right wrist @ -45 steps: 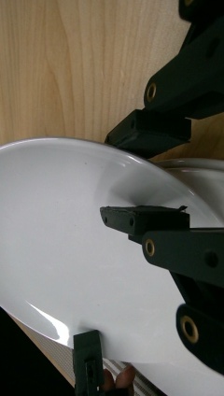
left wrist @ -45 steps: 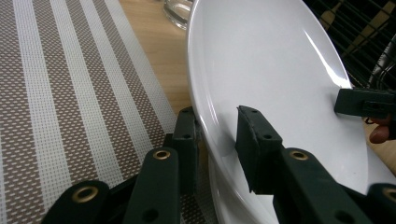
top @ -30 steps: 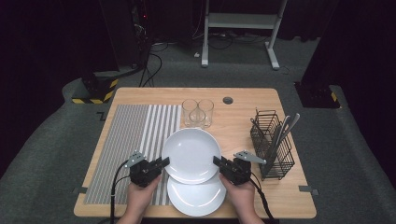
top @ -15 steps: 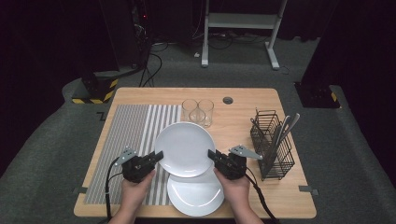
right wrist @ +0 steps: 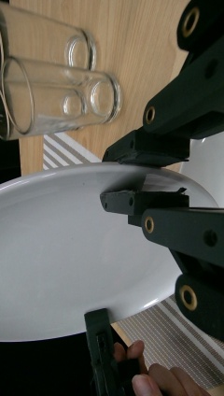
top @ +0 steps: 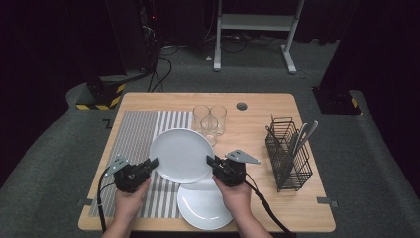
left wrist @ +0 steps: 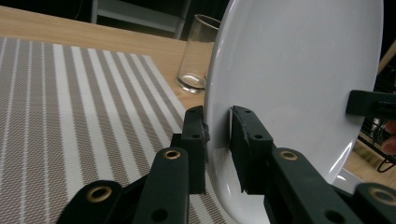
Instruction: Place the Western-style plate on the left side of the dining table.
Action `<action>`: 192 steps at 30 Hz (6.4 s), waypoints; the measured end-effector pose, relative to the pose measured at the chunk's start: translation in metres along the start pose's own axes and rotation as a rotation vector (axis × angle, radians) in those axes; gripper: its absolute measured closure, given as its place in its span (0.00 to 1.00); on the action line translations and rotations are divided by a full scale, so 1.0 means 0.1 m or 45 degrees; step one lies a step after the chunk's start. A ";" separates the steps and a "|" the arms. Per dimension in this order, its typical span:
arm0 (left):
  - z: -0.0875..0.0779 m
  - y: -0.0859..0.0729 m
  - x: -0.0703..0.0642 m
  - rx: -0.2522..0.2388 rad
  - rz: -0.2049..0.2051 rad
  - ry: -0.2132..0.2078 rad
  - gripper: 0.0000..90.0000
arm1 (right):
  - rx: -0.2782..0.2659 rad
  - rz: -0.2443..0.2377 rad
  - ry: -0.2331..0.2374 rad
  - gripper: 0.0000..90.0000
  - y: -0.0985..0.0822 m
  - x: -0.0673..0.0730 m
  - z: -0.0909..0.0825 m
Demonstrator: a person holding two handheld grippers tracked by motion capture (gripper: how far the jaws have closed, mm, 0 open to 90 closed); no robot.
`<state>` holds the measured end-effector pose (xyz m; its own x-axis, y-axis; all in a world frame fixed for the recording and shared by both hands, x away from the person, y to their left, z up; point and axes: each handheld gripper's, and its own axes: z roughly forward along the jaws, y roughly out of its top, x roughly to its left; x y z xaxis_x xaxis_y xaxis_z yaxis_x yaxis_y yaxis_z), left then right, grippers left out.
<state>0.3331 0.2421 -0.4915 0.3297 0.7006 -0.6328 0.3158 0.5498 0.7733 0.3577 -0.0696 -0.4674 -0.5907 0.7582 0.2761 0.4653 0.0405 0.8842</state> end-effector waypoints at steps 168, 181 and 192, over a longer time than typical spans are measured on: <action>-0.10 0.38 1.15 0.052 -0.202 0.359 0.81 | 0.425 -0.031 -0.006 0.74 0.03 0.38 1.62; -0.08 0.37 1.15 0.052 -0.200 0.388 0.80 | 0.455 -0.036 -0.028 0.73 0.05 0.38 1.67; -0.05 0.36 1.13 0.033 -0.197 0.420 0.79 | 0.492 -0.025 -0.048 0.73 0.08 0.39 1.70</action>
<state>0.3770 0.3438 -0.5351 -0.0273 0.7217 -0.6917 0.3631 0.6519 0.6658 0.4501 0.0709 -0.5137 -0.5807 0.7779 0.2403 0.6725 0.2919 0.6801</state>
